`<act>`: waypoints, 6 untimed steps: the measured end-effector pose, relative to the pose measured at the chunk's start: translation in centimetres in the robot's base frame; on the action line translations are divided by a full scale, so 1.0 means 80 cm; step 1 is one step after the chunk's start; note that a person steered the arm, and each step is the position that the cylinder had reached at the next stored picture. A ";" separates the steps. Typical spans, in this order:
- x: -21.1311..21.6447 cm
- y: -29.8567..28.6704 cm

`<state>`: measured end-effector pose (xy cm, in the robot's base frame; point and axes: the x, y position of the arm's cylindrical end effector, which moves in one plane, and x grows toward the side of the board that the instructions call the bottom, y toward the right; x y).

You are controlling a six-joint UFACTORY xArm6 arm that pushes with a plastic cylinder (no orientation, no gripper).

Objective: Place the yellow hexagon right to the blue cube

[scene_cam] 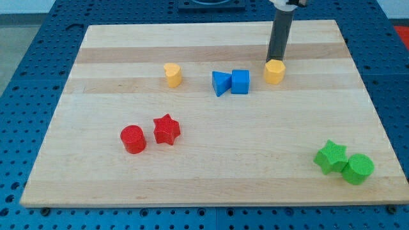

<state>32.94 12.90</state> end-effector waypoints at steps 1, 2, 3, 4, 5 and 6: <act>-0.012 -0.028; -0.009 -0.049; 0.007 -0.035; 0.035 -0.033; 0.056 -0.032; 0.042 -0.024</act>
